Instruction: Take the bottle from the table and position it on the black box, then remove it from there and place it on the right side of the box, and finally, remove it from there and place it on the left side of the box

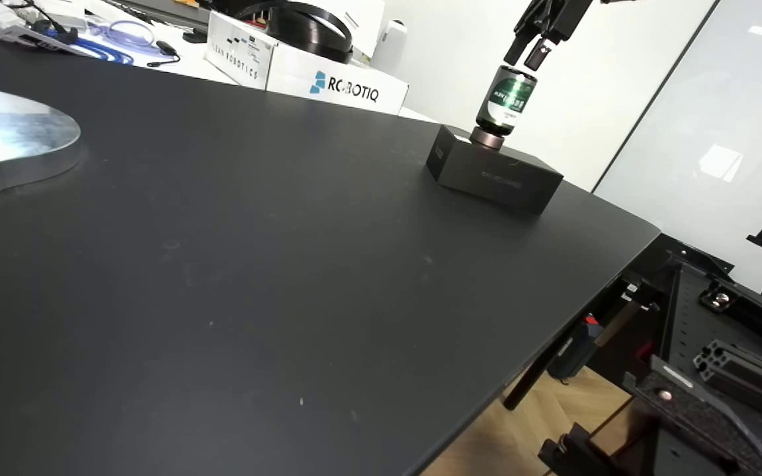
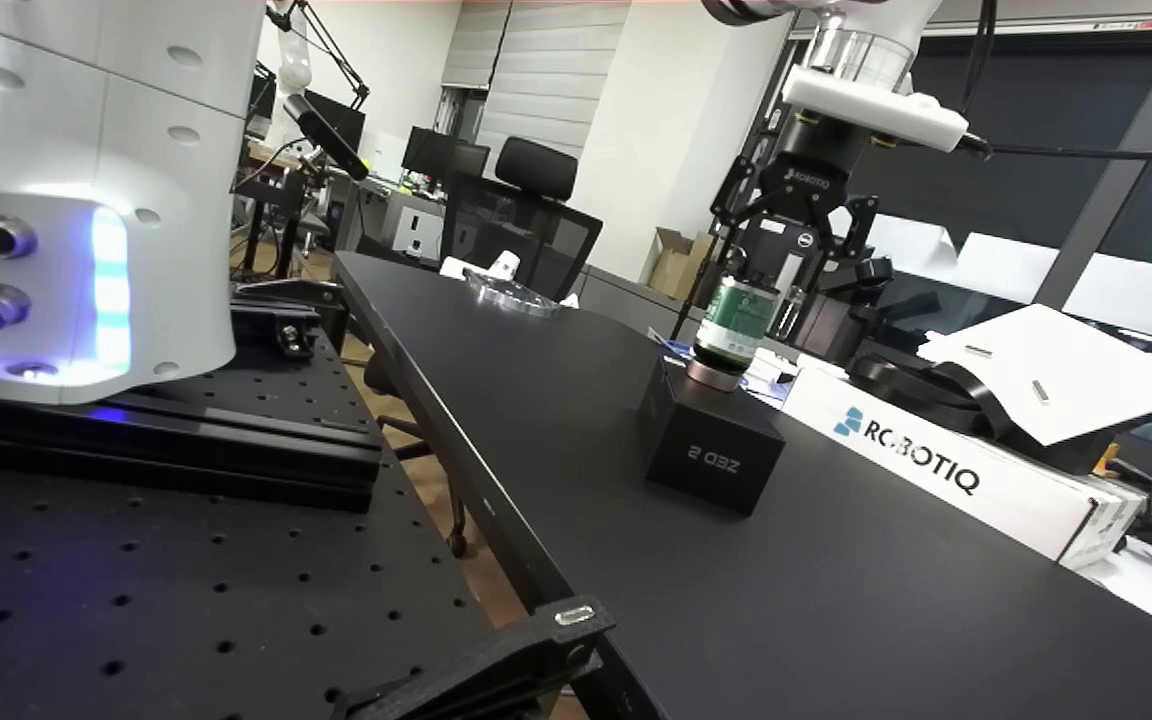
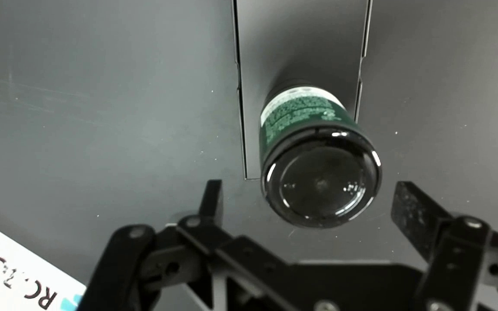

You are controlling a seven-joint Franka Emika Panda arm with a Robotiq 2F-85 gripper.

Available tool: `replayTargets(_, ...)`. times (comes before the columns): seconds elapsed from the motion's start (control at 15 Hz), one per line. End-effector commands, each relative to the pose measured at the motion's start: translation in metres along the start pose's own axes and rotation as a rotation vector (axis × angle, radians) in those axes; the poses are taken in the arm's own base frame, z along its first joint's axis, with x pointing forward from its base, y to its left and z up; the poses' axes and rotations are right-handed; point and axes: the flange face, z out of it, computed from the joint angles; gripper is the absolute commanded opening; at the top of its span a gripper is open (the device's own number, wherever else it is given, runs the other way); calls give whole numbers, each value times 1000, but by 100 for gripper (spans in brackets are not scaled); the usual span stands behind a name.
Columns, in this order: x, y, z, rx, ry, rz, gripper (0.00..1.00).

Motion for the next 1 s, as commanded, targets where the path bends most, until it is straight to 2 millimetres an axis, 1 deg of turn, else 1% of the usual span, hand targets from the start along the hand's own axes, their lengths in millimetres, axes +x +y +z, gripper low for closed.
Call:
replayTargets(0.0, -2, -5, -29, 3, 7, -15, 100)
replayTargets(0.13, -2, -9, -35, 28, -20, -42, 100)
replayTargets(0.2, 0, -6, -22, 18, -5, -18, 100)
replayTargets(0.4, 0, -9, -30, 28, -15, -31, 100)
replayTargets(0.93, 0, -9, -30, 29, -16, -34, 100)
